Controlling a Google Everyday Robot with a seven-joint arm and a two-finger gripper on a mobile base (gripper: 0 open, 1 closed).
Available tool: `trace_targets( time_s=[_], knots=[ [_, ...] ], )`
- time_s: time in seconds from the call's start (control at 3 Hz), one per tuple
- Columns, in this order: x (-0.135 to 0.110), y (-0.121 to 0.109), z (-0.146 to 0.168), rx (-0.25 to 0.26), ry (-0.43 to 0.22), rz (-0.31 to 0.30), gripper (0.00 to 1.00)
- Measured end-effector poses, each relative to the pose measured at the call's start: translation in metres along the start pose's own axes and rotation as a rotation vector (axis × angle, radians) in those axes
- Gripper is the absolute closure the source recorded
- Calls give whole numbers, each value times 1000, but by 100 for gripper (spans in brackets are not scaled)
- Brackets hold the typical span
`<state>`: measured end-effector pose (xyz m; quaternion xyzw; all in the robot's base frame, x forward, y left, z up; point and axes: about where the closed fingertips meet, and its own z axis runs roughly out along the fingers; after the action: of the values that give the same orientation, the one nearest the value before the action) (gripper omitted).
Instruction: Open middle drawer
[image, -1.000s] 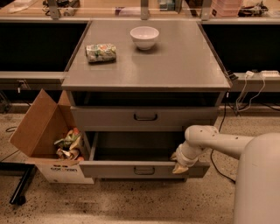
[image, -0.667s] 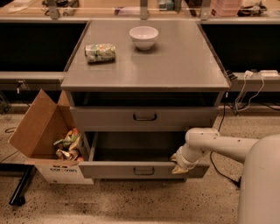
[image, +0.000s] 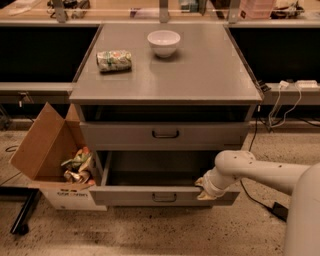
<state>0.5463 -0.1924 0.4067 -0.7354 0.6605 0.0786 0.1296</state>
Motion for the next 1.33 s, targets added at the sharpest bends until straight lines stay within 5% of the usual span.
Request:
trace_targets(
  time_s=[1.33],
  knots=[
    [0, 0, 0, 0, 0, 0, 3]
  ],
)
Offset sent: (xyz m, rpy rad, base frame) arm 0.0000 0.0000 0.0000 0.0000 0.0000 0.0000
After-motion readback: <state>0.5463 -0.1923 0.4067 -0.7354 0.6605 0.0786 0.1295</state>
